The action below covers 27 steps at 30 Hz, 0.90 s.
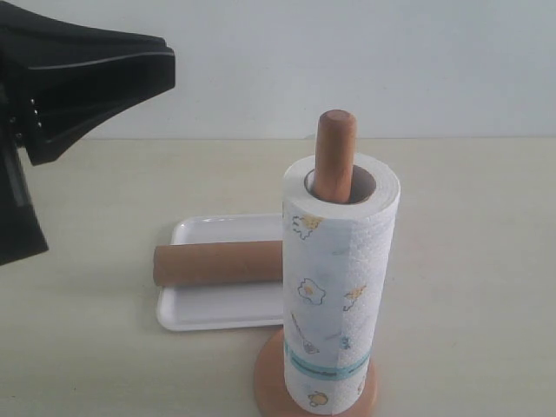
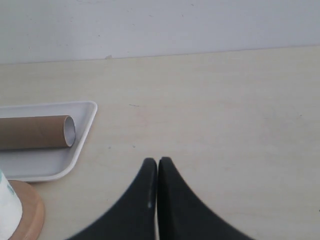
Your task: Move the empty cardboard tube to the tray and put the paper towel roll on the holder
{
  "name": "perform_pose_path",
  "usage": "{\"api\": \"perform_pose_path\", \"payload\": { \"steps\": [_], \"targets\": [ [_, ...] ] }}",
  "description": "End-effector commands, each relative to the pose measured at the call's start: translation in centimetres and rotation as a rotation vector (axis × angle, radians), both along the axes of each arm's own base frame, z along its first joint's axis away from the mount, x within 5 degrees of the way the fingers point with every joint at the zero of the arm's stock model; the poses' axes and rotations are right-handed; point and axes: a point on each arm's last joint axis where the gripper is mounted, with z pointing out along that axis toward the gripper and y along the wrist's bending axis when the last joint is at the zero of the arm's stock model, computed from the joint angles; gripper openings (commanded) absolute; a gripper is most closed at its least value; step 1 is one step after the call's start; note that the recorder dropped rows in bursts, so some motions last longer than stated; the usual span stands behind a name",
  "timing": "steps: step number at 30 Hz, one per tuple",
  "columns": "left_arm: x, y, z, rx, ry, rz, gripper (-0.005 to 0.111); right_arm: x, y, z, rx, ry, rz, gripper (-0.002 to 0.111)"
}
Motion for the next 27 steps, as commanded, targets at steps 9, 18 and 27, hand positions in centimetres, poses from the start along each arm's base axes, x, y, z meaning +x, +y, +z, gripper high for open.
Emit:
{"api": "perform_pose_path", "payload": {
  "steps": [9,18,27],
  "targets": [
    [-0.1,0.1,0.0,0.000,-0.002,0.002,0.004,0.0,0.0,0.0,-0.010,-0.008,-0.004,0.000],
    [-0.1,0.1,0.0,0.000,-0.002,0.002,0.004,0.0,0.0,0.0,-0.010,-0.008,-0.004,0.000],
    [-3.9,6.1,2.7,-0.388,0.154,0.266,0.004,0.0,0.0,0.0,-0.010,-0.008,-0.004,0.000]
  ]
}}
